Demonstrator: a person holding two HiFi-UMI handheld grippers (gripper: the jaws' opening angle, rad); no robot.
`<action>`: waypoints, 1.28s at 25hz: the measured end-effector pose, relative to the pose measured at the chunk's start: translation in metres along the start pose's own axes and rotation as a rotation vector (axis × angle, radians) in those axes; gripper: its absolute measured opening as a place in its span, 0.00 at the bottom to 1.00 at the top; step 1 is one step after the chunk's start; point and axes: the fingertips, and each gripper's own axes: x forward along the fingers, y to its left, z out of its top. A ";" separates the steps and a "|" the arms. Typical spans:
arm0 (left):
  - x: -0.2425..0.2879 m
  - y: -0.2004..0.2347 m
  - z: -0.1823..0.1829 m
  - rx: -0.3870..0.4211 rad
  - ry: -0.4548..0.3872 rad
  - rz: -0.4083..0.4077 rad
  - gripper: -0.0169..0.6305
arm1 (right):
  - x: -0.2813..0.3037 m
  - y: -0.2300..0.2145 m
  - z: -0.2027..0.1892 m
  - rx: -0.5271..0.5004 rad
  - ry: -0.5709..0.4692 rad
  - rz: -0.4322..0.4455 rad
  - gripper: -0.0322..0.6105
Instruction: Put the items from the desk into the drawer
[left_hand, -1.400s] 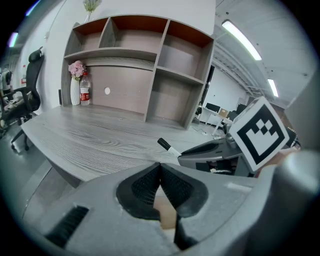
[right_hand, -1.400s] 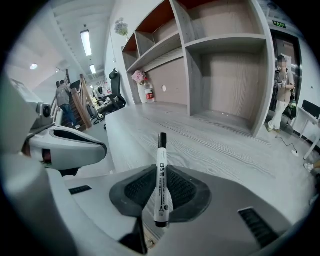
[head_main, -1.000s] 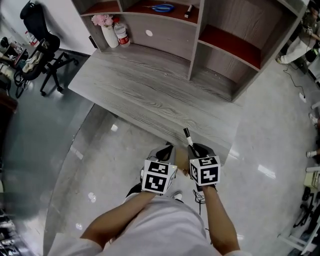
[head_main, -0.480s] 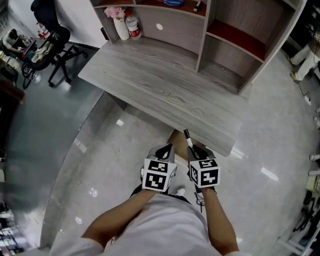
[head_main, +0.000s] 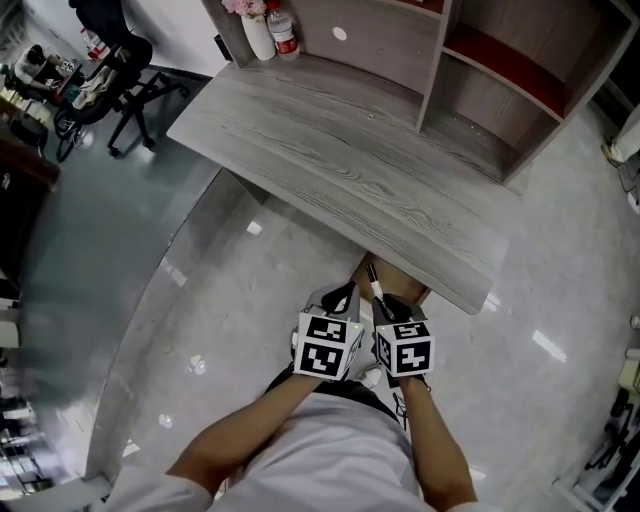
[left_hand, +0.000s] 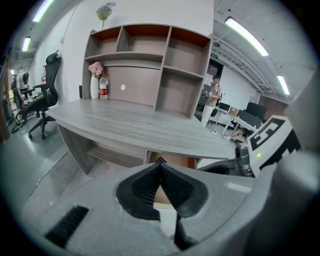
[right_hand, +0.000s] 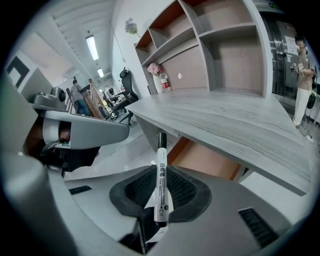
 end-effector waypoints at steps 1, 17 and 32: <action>0.004 0.003 0.000 0.000 0.000 0.002 0.03 | 0.007 -0.001 -0.002 0.009 0.006 -0.002 0.14; 0.040 0.039 -0.006 0.017 0.089 -0.016 0.03 | 0.081 -0.029 -0.026 0.169 0.089 -0.065 0.14; 0.050 0.053 -0.004 0.019 0.111 -0.031 0.03 | 0.109 -0.032 -0.040 0.178 0.175 -0.065 0.14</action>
